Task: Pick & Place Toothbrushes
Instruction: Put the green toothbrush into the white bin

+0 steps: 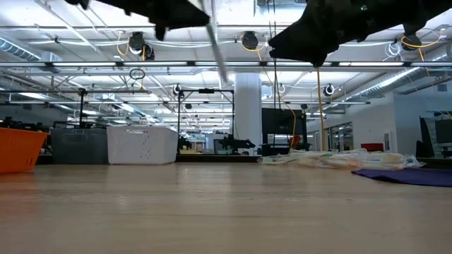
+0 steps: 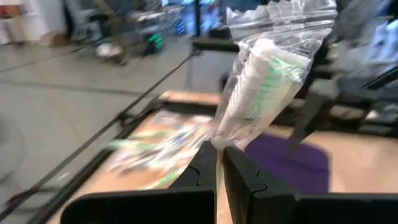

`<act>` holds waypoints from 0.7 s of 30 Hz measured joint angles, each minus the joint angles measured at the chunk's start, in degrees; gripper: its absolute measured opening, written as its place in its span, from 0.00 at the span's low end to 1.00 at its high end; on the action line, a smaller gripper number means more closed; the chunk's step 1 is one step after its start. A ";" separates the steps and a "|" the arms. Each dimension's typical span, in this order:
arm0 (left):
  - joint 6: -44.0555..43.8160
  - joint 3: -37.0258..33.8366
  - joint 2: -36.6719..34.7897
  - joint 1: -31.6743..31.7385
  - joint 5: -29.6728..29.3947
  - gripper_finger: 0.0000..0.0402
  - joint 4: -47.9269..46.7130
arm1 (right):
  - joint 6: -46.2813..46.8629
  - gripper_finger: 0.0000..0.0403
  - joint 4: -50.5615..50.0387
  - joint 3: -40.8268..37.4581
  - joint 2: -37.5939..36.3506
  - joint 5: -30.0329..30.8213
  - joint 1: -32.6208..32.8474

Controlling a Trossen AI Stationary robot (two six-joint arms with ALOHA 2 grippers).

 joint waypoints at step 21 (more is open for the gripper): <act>-10.73 0.02 -19.15 14.60 -22.12 0.00 -39.39 | 1.54 0.42 0.17 0.01 0.00 -0.11 0.00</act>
